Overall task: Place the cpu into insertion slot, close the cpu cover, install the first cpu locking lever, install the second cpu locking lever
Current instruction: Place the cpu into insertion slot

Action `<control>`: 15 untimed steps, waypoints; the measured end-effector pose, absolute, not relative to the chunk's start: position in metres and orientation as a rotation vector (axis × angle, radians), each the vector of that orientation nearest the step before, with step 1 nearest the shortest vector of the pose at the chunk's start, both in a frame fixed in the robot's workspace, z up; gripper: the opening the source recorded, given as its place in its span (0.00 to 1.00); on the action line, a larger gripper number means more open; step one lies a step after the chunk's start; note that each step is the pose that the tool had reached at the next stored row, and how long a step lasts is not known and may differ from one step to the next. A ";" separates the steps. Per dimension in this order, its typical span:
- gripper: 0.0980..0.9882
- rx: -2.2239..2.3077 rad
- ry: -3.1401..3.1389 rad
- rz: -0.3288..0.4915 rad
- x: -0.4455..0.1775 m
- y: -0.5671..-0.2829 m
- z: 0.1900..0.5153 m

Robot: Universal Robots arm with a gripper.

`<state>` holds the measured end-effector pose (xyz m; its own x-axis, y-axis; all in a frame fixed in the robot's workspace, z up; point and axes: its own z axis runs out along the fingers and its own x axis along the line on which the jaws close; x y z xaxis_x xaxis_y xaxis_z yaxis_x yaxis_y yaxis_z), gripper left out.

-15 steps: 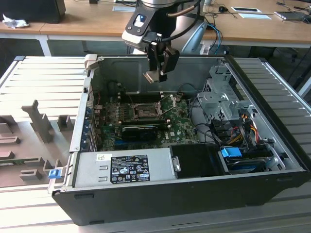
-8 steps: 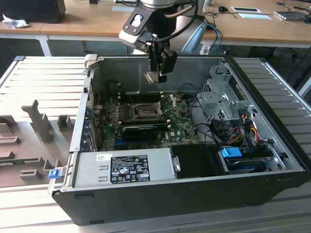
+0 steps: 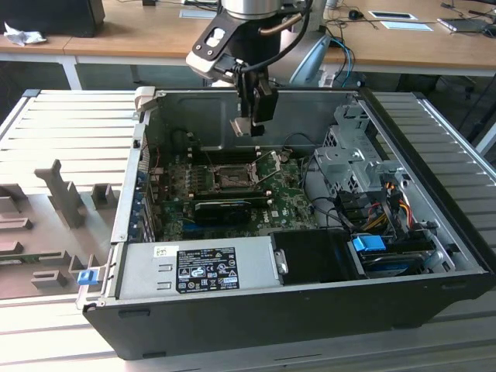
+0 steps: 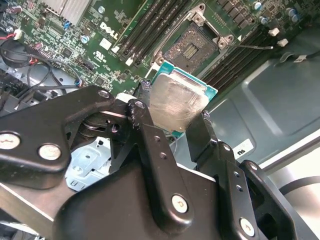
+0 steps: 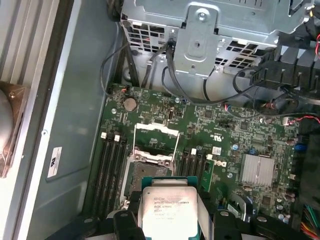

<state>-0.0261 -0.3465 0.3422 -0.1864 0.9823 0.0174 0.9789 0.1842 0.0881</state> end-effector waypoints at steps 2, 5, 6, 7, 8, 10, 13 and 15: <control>0.48 1.991 2.370 0.121 -0.026 -0.347 0.340; 0.48 2.051 2.315 0.119 -0.026 -0.347 0.339; 0.48 2.071 2.298 0.119 -0.026 -0.347 0.338; 0.48 2.087 2.282 0.118 -0.026 -0.347 0.337; 0.48 2.094 2.276 0.118 -0.026 -0.347 0.336; 0.48 2.098 2.272 0.117 -0.026 -0.347 0.335; 0.48 2.100 2.269 0.117 -0.026 -0.347 0.334; 0.48 2.103 2.267 0.117 -0.026 -0.347 0.333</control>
<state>-0.0261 -0.3465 0.3332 -0.0758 0.9970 0.0168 0.9934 0.0741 0.0876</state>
